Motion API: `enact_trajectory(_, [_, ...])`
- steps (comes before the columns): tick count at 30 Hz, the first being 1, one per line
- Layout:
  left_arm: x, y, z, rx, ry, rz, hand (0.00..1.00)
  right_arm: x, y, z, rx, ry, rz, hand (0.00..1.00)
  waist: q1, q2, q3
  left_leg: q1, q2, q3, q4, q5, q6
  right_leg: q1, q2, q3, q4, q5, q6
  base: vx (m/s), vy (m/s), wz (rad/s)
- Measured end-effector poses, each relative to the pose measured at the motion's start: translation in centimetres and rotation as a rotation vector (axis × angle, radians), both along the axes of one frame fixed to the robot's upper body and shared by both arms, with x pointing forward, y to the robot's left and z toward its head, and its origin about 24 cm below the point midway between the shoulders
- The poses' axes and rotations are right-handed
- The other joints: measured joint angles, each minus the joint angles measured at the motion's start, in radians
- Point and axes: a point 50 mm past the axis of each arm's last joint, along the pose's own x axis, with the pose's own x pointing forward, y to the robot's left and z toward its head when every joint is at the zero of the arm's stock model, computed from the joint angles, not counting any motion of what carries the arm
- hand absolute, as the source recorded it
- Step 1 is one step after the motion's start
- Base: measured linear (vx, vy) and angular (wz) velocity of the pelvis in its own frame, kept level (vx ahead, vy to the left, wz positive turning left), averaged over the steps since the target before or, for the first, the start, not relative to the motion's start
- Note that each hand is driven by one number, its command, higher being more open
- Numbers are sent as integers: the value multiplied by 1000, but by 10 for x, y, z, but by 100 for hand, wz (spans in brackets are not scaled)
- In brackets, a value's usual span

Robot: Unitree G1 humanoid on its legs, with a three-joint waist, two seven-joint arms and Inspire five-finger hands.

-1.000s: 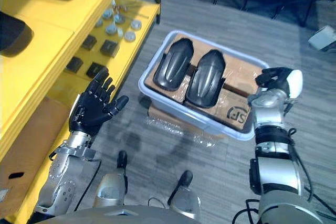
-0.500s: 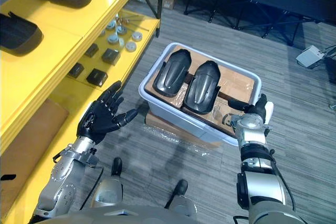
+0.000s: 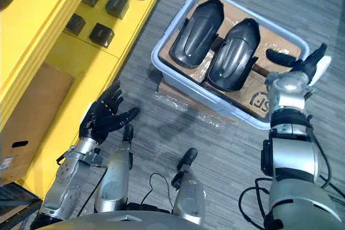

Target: Walk over and take three plastic housings, then place them on the shelf

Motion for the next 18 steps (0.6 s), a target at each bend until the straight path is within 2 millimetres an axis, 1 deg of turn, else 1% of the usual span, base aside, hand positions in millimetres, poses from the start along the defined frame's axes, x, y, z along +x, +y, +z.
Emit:
enact_trajectory(2, [0,-1,1,-33,-4,4,100,-1,-4,9,-25,2,-11,100,0,5,5,-21,-2,0,2,3,-1,-26,-4,3,10,0,-1,0,0,0])
enact_trajectory(3, [0,0,0,-39,-1,10,100,-2,-7,11,-25,15,-11,100,-1,11,12,-21,-4,0,4,3,0,-28,-7,4,16,-1,-1,0,0,0])
enact_trajectory(4, [1,0,0,-39,3,14,100,-3,-8,11,-23,26,-8,100,-1,13,14,-22,-5,1,8,2,1,-29,-9,5,18,-1,-1,0,0,0])
enact_trajectory(7, [4,-4,-2,-77,15,15,100,-6,-18,8,-4,89,7,100,1,35,26,-30,-10,1,19,-3,4,-37,-17,5,32,-5,-2,0,0,0])
enact_trajectory(8, [4,-4,-2,-79,13,14,100,-6,-18,7,5,97,10,100,1,37,27,-37,-10,1,21,-3,5,-42,-17,5,32,-5,-2,-38,2,2])
enact_trajectory(10, [5,-9,-3,-95,10,7,100,-5,-20,7,31,113,13,100,1,49,33,-58,-10,-3,32,-4,5,-62,-18,4,41,-5,-2,-38,-3,0])
enact_trajectory(13, [4,-19,-14,-109,58,-11,100,-4,-20,3,36,150,24,100,6,63,40,-65,-12,-2,34,-2,7,-78,-25,6,62,-11,-7,-24,-6,0])
enact_trajectory(15, [3,-22,-19,-108,80,-20,100,-2,-18,8,33,146,34,100,6,66,40,-82,-12,-5,38,-1,8,-97,-26,5,72,-15,-7,-23,-11,1])
enact_trajectory(16, [2,-23,-23,-114,99,-17,100,1,-16,13,26,140,41,100,6,71,43,-93,-11,-7,41,-1,9,-108,-28,6,81,-16,-8,0,0,0])
enact_trajectory(18, [2,-25,-25,-129,112,-17,100,1,-17,17,4,144,43,100,7,80,48,-93,-13,-8,47,-2,10,-108,-31,5,87,-19,-8,0,0,0])
